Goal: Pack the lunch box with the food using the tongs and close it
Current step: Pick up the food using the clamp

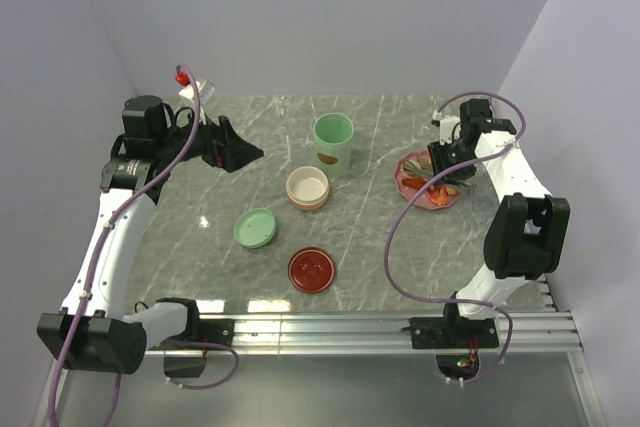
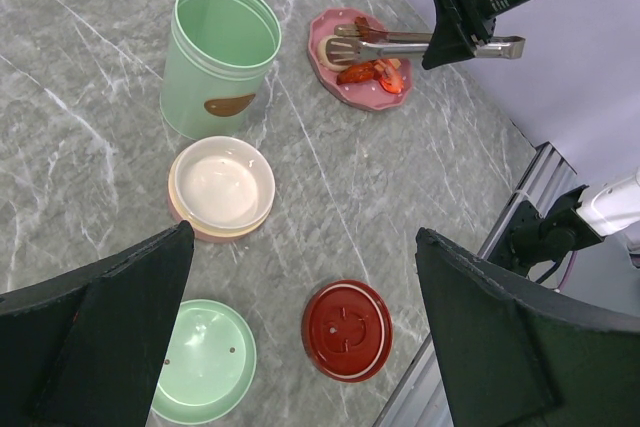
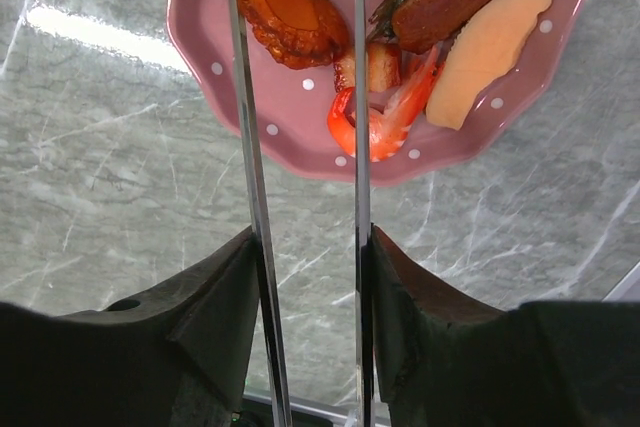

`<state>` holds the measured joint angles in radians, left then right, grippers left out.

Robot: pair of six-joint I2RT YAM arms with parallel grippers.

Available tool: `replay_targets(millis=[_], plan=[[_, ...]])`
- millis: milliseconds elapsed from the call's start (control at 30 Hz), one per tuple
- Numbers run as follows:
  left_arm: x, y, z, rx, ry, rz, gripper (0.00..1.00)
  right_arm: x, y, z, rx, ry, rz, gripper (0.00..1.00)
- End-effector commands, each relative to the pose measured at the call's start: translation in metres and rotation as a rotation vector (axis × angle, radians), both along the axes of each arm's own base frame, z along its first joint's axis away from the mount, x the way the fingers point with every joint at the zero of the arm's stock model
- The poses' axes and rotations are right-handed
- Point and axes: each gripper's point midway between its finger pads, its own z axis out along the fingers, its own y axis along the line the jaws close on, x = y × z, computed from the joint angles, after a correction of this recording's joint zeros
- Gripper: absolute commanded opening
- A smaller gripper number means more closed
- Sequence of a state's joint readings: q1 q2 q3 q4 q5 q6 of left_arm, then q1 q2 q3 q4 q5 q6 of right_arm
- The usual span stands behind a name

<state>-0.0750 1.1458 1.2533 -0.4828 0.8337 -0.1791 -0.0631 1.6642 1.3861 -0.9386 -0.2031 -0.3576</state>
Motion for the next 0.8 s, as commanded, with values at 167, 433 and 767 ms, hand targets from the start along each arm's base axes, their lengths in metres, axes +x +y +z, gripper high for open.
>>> replay_targets(millis=[167,433,767], plan=[[-0.003,-0.001,0.019,-0.003,-0.069,-0.018,1.0,0.007,0.001,0.052,-0.018,-0.136,0.015,0.45],[-0.004,0.0,0.018,0.001,-0.063,-0.015,0.99,-0.005,0.0,0.078,-0.034,-0.182,0.035,0.43],[-0.005,0.001,0.019,-0.003,-0.033,0.001,1.0,-0.063,0.037,0.109,0.009,-0.155,0.231,0.43]])
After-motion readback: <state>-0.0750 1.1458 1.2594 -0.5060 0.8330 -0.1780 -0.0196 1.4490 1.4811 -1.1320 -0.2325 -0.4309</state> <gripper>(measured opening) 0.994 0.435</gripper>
